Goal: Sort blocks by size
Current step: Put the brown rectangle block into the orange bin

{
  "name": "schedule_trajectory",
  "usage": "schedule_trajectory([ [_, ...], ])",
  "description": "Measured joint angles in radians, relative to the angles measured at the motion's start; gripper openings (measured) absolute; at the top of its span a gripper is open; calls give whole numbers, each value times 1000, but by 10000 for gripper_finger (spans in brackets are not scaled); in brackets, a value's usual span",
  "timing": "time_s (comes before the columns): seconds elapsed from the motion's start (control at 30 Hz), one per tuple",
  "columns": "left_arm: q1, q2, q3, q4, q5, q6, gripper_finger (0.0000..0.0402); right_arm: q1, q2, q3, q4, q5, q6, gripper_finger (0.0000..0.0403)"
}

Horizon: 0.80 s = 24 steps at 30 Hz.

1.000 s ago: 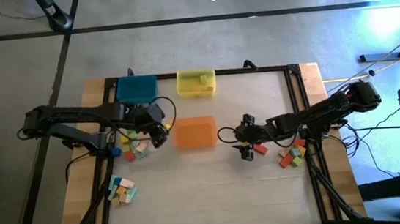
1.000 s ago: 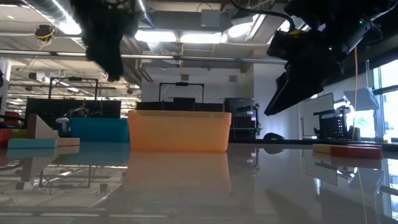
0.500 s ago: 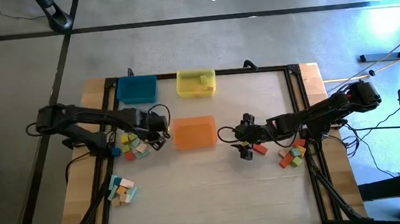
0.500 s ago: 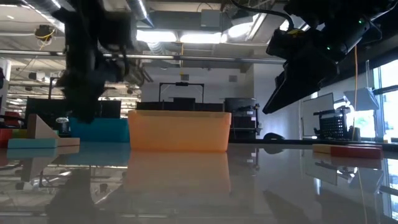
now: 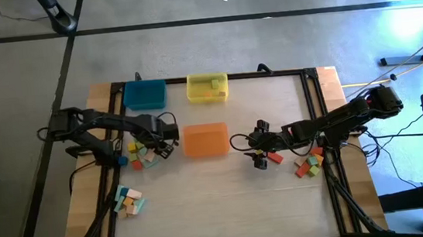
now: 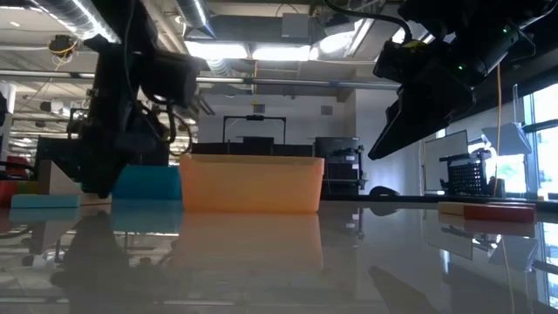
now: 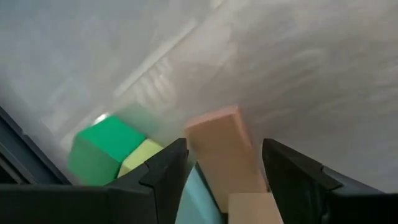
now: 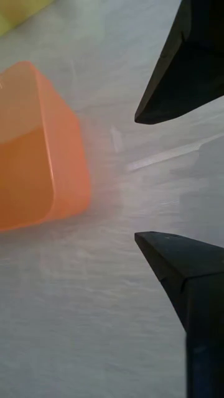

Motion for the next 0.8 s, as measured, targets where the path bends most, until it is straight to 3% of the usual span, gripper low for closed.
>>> schedule_trajectory([
  [0.33, 0, -7, -68, 93, 40, 29, 194, 0, 0, 0, 0, 1, 0, 296],
  [0.63, 0, -8, -69, 96, 36, 136, 114, 0, 0, 0, 1, 45, 0, 296],
  [0.8, -2, -15, -54, 78, 29, 183, 115, 0, 0, 0, 1, 45, 0, 296],
])
